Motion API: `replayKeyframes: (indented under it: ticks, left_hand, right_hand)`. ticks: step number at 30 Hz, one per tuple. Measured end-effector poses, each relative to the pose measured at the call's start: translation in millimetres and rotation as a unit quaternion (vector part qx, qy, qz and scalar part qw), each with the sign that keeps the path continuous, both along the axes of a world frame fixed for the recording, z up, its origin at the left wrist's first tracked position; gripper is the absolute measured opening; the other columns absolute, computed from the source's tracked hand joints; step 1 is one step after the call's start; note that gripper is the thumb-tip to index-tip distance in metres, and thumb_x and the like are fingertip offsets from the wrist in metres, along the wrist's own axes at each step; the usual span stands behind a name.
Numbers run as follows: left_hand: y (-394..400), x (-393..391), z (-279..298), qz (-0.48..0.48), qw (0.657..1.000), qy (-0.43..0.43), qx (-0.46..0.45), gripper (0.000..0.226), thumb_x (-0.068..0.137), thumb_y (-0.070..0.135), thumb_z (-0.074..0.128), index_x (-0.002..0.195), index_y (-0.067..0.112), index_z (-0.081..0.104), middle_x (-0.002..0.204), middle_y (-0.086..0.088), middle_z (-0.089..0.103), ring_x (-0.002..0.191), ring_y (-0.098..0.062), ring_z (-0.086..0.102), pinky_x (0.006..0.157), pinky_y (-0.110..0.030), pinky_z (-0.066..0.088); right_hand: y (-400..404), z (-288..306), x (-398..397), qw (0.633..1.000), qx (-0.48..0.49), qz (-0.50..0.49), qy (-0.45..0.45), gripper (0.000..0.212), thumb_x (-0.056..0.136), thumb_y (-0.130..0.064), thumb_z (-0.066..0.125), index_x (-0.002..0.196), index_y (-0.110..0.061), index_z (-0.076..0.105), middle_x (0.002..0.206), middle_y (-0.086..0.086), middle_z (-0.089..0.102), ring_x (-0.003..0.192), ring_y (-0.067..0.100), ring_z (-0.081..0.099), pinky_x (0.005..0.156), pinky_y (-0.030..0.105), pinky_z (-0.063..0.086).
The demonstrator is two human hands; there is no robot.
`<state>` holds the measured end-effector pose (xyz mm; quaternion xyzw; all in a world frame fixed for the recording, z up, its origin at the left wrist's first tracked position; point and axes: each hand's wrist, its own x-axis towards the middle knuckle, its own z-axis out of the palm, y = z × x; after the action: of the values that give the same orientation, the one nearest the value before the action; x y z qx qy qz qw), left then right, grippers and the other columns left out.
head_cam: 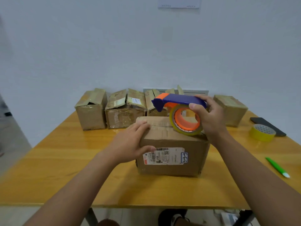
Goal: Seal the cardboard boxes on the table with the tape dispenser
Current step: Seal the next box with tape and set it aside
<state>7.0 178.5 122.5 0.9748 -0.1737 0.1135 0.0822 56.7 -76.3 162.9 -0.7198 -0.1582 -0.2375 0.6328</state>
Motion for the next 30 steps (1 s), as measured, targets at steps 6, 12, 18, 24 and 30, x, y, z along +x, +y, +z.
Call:
replayKeyframes:
  ticks: [6, 12, 18, 24, 30]
  left_hand:
    - [-9.7, 2.8, -3.6, 0.001, 1.000, 0.005, -0.002, 0.090, 0.083, 0.072, 0.051, 0.154, 0.027, 0.019, 0.164, 0.008, 0.009, 0.150, -0.010, 0.004, 0.116, -0.035, 0.025]
    - [-8.1, 7.2, -1.4, -0.015, 1.000, 0.017, -0.021, 0.086, 0.085, 0.069, 0.053, 0.154, 0.028, 0.022, 0.163, 0.010, 0.010, 0.149, -0.008, 0.005, 0.117, -0.035, 0.026]
    - [-7.7, 11.0, -5.1, -0.021, 0.999, 0.011, -0.026, 0.085, 0.084, 0.067, 0.056, 0.153, 0.029, 0.024, 0.162, 0.012, 0.014, 0.149, -0.008, 0.009, 0.118, -0.033, 0.022]
    - [-4.6, 16.3, 16.0, -0.006, 0.950, 0.099, -0.297, 0.058, 0.091, 0.063, 0.048, 0.140, 0.032, 0.046, 0.131, 0.019, 0.054, 0.114, 0.004, 0.051, 0.087, -0.017, 0.041]
    - [-14.5, 46.2, 51.5, 0.075, 0.842, 0.062, -0.531, 0.045, 0.099, 0.051, 0.044, 0.101, 0.015, 0.071, 0.080, 0.005, 0.070, 0.072, -0.011, 0.060, 0.067, -0.025, 0.046]
  right_hand:
    - [2.7, -8.5, 12.0, 0.995, 0.067, 0.039, 0.059, 0.035, 0.079, -0.034, 0.068, 0.113, -0.024, 0.064, 0.093, -0.003, 0.066, 0.070, 0.003, 0.061, 0.061, 0.019, 0.048]
    - [-4.4, -4.8, 19.0, 0.995, 0.057, 0.048, 0.064, 0.032, 0.088, -0.028, 0.067, 0.119, -0.020, 0.063, 0.097, -0.003, 0.065, 0.076, 0.006, 0.062, 0.059, 0.018, 0.049]
    - [-4.4, -3.3, 27.8, 0.992, 0.021, 0.097, 0.074, 0.052, 0.076, -0.036, 0.068, 0.125, -0.019, 0.062, 0.098, -0.005, 0.063, 0.071, 0.002, 0.060, 0.061, 0.017, 0.048]
    - [-9.0, -3.3, 26.8, 0.984, 0.088, 0.126, 0.095, 0.037, 0.092, -0.014, 0.061, 0.129, -0.011, 0.057, 0.095, 0.001, 0.062, 0.063, 0.003, 0.063, 0.053, 0.017, 0.048]
    - [-10.8, -2.7, 26.0, 0.978, 0.090, 0.169, 0.087, 0.050, 0.079, -0.026, 0.067, 0.127, -0.022, 0.057, 0.114, 0.006, 0.067, 0.097, 0.026, 0.070, 0.073, 0.032, 0.058]
